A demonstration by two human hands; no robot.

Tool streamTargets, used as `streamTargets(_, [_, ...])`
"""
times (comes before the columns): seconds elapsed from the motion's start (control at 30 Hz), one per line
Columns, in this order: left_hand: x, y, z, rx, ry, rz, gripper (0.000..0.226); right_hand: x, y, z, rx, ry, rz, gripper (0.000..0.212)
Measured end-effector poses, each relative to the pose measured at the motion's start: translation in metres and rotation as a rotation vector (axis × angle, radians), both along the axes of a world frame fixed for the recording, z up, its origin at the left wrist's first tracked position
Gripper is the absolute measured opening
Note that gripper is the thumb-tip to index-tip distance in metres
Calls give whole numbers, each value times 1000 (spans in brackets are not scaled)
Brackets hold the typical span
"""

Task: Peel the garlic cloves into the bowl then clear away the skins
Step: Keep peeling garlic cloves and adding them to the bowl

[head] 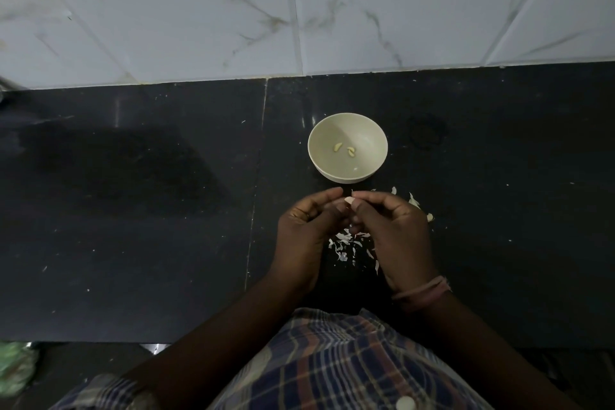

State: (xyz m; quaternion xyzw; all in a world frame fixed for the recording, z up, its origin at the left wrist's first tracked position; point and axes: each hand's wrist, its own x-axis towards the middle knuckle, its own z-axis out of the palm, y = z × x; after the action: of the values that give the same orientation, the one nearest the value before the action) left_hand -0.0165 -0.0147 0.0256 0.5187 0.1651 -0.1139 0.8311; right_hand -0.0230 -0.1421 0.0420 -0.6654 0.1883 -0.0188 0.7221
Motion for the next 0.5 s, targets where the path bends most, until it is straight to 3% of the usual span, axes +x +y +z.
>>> streamTargets(0.27, [3, -1, 1, 3, 15, 40, 16, 0, 1, -2, 25, 38, 2, 10])
streamTargets(0.5, [2, 0, 1, 219, -66, -10, 13, 0, 0, 0, -168, -15, 84, 9])
